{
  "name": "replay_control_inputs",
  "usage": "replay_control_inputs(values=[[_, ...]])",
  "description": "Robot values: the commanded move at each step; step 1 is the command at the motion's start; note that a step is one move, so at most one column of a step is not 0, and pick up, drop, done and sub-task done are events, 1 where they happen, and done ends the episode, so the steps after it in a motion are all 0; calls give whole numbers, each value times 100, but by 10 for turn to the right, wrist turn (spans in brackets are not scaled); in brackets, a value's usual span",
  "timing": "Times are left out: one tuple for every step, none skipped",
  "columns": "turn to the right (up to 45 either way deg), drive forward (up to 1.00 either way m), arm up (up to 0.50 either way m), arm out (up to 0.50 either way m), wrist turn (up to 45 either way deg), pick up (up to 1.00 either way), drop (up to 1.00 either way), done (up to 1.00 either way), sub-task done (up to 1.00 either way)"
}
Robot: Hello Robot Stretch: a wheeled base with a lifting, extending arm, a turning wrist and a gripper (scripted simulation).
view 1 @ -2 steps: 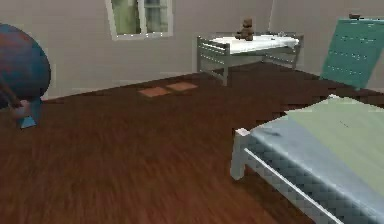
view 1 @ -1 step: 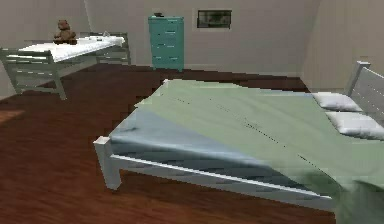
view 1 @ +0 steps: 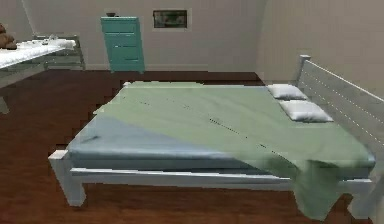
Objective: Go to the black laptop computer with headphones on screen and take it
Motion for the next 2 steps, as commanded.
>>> replay_control_inputs(values=[[0,5,0,0,0,0,0,0,0],[-450,0,0,0,0,0,0,0,0]])
